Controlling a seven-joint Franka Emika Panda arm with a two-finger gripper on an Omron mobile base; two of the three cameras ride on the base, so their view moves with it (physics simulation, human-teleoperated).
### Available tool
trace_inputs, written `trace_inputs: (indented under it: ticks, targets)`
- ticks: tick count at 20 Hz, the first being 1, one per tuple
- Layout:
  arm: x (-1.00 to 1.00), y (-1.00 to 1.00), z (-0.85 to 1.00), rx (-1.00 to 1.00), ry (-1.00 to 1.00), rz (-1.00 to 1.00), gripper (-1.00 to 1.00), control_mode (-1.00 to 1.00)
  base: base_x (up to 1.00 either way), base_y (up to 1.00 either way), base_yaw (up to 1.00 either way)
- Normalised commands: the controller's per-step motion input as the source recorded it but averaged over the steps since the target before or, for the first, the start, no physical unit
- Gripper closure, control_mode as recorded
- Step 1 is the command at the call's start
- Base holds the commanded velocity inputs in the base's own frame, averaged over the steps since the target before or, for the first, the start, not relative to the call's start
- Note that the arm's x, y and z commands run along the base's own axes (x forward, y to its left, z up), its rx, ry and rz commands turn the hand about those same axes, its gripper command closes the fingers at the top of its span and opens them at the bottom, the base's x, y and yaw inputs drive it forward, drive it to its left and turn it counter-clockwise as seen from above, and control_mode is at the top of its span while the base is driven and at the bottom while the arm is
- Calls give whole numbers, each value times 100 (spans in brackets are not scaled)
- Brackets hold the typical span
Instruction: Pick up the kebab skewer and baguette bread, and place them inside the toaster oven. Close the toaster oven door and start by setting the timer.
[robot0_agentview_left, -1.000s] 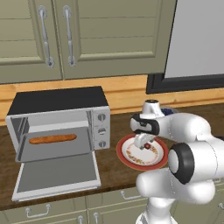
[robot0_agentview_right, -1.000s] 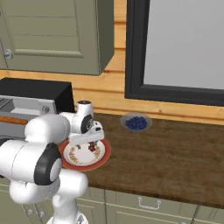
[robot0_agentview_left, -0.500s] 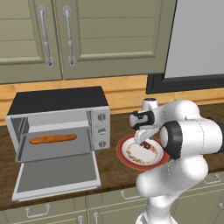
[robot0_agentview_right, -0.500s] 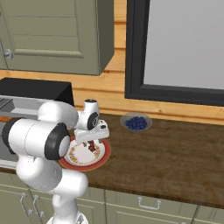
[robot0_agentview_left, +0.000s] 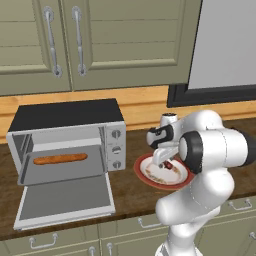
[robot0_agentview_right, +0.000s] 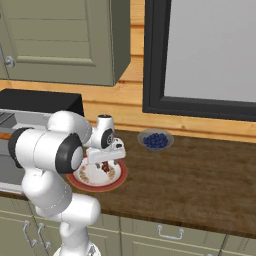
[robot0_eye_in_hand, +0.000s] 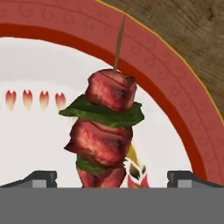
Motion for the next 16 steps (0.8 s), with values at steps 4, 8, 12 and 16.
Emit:
trace_inputs:
  ticks: [4, 8, 12, 16]
  targets:
    - [-14, 1, -14, -3, 0, 1, -100, -100, 0, 0, 0]
    - [0, 0, 0, 0, 0, 0, -100, -100, 0, 0, 0]
    - [0, 0, 0, 0, 0, 0, -100, -100, 0, 0, 0]
    - [0, 0, 0, 0, 0, 0, -100, -100, 0, 0, 0]
